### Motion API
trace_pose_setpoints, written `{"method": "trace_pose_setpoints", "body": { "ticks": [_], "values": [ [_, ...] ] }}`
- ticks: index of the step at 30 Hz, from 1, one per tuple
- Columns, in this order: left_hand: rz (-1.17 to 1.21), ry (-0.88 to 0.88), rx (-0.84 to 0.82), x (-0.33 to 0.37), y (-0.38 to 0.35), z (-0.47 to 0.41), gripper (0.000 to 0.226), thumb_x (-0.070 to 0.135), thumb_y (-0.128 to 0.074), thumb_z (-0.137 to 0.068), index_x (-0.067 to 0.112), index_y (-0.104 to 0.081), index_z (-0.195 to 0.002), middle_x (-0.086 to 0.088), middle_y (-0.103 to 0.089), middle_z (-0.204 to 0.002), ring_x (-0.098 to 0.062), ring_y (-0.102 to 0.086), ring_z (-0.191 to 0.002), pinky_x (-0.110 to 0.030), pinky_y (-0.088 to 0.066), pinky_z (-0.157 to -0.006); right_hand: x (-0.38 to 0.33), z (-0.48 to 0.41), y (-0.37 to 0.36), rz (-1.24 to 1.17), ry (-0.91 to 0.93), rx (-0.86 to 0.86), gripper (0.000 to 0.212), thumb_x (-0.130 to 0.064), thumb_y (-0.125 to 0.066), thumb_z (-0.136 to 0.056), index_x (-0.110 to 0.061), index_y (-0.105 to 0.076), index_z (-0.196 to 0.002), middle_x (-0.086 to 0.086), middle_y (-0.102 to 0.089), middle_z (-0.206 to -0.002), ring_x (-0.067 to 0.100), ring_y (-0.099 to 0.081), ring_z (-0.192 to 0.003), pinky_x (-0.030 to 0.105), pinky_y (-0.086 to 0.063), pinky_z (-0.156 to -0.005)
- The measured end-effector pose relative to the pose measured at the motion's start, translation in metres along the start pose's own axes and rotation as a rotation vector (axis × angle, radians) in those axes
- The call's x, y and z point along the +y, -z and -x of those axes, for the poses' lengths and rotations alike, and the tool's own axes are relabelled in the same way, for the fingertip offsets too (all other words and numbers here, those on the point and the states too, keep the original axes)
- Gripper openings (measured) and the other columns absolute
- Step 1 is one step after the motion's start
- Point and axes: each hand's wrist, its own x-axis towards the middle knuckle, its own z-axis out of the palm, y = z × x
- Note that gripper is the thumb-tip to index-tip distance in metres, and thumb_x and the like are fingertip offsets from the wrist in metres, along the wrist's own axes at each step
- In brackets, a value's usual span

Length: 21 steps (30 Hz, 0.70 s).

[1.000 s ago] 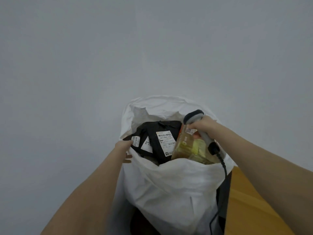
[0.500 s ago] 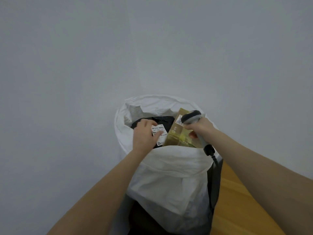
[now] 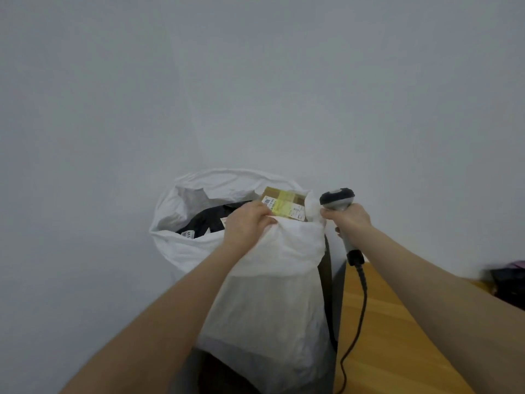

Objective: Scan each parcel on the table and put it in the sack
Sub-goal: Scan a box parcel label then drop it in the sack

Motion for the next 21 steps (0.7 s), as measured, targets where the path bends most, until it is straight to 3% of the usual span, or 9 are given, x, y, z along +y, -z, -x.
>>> {"method": "trace_pose_setpoints", "body": {
  "ticks": [2,4,6,8,10,12,15,18,21],
  "values": [
    [0.191,0.116,-0.034,-0.007,0.015,-0.008,0.015,0.025,-0.063,-0.09,0.02,-0.07,-0.078,0.01,-0.063,-0.074,-0.01,-0.057,-0.074,-0.029,-0.039,-0.067,0.003,-0.004,0.003,-0.033,-0.042,0.027,0.043,-0.042,-0.076,-0.075,-0.011,-0.054,-0.096,0.006,-0.061,-0.084,0.028,-0.065,-0.086,0.045,-0.055,-0.087],
    [0.294,0.131,-0.166,-0.008,0.024,-0.01,0.035,0.023,-0.059,-0.093,0.024,-0.054,-0.059,0.012,-0.047,-0.055,-0.003,-0.043,-0.053,-0.028,-0.033,-0.058,0.005,-0.007,0.0,-0.112,-0.093,0.024,0.048,-0.043,-0.077,-0.074,-0.009,-0.054,-0.098,0.006,-0.058,-0.08,0.028,-0.062,-0.083,0.046,-0.054,-0.089],
    [0.291,0.109,-0.286,-0.004,0.026,-0.012,0.046,0.026,-0.058,-0.094,0.02,-0.037,-0.054,0.01,-0.035,-0.051,-0.004,-0.031,-0.045,-0.027,-0.026,-0.052,0.007,-0.011,-0.007,-0.207,-0.162,0.012,0.047,-0.043,-0.078,-0.072,-0.007,-0.053,-0.09,0.007,-0.057,-0.08,0.028,-0.062,-0.082,0.046,-0.054,-0.091],
    [0.241,0.07,-0.343,0.003,0.026,-0.015,0.037,0.034,-0.065,-0.087,0.024,-0.045,-0.058,0.011,-0.043,-0.056,-0.004,-0.039,-0.052,-0.026,-0.03,-0.054,0.006,-0.016,-0.014,-0.279,-0.217,-0.003,0.053,-0.044,-0.081,-0.07,-0.007,-0.051,-0.093,0.01,-0.06,-0.086,0.031,-0.064,-0.087,0.046,-0.054,-0.091],
    [0.215,0.07,-0.452,0.012,0.025,-0.017,0.023,0.048,-0.075,-0.073,0.036,-0.059,-0.084,0.014,-0.058,-0.076,-0.005,-0.052,-0.071,-0.025,-0.041,-0.064,0.003,-0.02,-0.022,-0.267,-0.235,-0.025,0.057,-0.041,-0.083,-0.07,-0.006,-0.051,-0.102,0.012,-0.062,-0.093,0.032,-0.065,-0.088,0.045,-0.055,-0.087],
    [0.049,0.001,-0.607,0.018,0.017,-0.017,0.049,0.056,-0.077,-0.064,0.041,-0.06,-0.107,0.021,-0.059,-0.088,-0.002,-0.054,-0.087,-0.025,-0.045,-0.074,0.002,-0.024,-0.03,-0.231,-0.251,-0.037,0.046,-0.028,-0.083,-0.074,-0.004,-0.052,-0.098,0.012,-0.061,-0.088,0.029,-0.063,-0.077,0.04,-0.054,-0.074],
    [-0.018,-0.055,-0.601,0.023,0.01,-0.022,0.021,0.047,-0.073,-0.075,0.032,-0.072,-0.09,0.023,-0.056,-0.071,0.003,-0.051,-0.072,-0.022,-0.039,-0.063,-0.002,-0.03,-0.037,-0.203,-0.274,-0.021,0.026,-0.006,-0.075,-0.078,-0.005,-0.05,-0.081,0.011,-0.057,-0.075,0.023,-0.053,-0.062,0.037,-0.048,-0.067],
    [0.234,0.086,-0.59,0.017,0.021,-0.033,0.028,0.04,-0.065,-0.087,0.016,-0.071,-0.073,0.012,-0.06,-0.065,0.0,-0.049,-0.058,-0.019,-0.043,-0.06,-0.025,-0.035,-0.033,-0.234,-0.176,0.033,0.021,-0.001,-0.07,-0.079,-0.008,-0.05,-0.076,0.009,-0.058,-0.077,0.02,-0.053,-0.063,0.034,-0.049,-0.067],
    [0.211,0.168,-0.511,0.008,0.031,-0.049,0.025,0.03,-0.05,-0.097,0.019,-0.073,-0.1,0.004,-0.072,-0.103,-0.012,-0.064,-0.092,-0.031,-0.051,-0.088,-0.04,-0.036,-0.026,-0.215,-0.029,0.045,0.019,-0.001,-0.068,-0.076,-0.009,-0.058,-0.091,0.008,-0.059,-0.078,0.025,-0.058,-0.073,0.033,-0.05,-0.07]
  ]
}}
